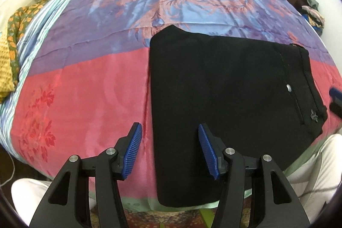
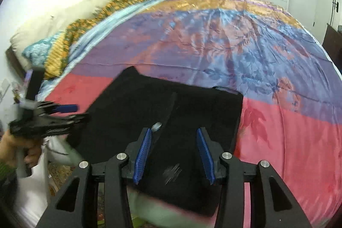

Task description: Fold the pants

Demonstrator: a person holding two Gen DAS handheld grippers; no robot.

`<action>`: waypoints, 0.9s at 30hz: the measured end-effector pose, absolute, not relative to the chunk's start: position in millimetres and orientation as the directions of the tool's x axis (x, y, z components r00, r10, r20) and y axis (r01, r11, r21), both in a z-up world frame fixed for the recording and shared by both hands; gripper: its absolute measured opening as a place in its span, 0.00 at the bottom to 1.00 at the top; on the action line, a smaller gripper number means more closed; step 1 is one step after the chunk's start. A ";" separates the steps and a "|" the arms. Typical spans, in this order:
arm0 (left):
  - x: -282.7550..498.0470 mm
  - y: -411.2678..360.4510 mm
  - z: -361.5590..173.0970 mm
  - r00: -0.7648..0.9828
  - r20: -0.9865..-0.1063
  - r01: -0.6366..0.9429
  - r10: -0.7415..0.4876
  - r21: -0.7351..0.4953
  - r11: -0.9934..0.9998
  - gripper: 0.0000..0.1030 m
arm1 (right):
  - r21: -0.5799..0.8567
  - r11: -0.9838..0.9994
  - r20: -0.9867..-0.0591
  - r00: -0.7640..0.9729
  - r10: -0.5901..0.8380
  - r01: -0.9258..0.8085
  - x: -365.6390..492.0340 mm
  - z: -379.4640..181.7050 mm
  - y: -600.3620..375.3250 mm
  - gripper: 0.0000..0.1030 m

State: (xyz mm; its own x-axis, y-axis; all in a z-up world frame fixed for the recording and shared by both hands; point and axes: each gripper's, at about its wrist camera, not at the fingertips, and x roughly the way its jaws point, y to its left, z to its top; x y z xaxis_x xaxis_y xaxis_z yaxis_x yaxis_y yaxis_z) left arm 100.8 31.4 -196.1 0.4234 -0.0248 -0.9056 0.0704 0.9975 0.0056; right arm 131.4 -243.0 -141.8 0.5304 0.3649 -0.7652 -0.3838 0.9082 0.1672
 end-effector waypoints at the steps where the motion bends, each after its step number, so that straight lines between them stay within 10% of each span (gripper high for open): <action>1: 98.3 30.2 -198.5 0.426 -0.904 0.075 -0.034 -0.002 0.997 0.58 | 0.163 0.910 -0.768 0.530 0.360 -0.382 121.6 -146.9 -241.9 0.44; 11: 91.1 34.4 -192.5 0.513 -0.852 0.086 -0.102 -0.067 0.994 0.67 | 0.246 0.923 -0.790 0.490 0.368 -0.297 109.8 -201.0 -243.7 0.44; 14: 108.8 64.8 -179.1 0.615 -0.788 0.026 -0.031 -0.019 0.999 0.99 | 0.267 0.918 -0.782 0.491 0.384 -0.292 108.4 -201.5 -246.6 0.44; 27: 196.3 174.1 -290.0 0.573 -0.819 -0.123 0.018 -0.064 0.990 1.00 | 0.229 0.931 -0.778 0.521 0.350 -0.284 106.8 -204.9 -239.0 0.44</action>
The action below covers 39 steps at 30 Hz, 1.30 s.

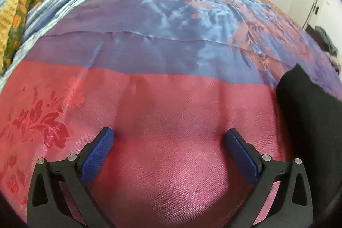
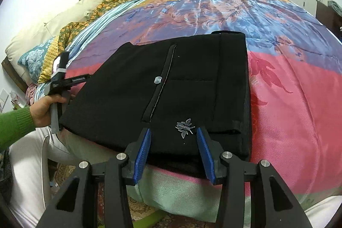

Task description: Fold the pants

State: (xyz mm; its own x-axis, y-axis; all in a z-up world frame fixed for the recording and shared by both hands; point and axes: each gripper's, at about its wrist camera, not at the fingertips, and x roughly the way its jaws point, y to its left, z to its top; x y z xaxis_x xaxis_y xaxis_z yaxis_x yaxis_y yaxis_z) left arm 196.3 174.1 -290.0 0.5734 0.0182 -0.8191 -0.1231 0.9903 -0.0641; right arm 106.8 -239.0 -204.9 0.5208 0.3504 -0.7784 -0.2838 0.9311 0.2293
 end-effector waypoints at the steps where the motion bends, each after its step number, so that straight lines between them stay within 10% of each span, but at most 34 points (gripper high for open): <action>1: 196.5 171.4 -290.3 0.574 -0.819 -0.121 0.032 -0.046 0.992 1.00 | 0.228 0.931 -0.778 0.522 0.349 -0.284 106.7 -205.4 -239.0 0.44; 39: 196.6 171.2 -291.0 0.576 -0.816 -0.122 0.046 -0.030 0.992 1.00 | 0.234 0.932 -0.772 0.529 0.352 -0.279 107.1 -207.5 -238.0 0.45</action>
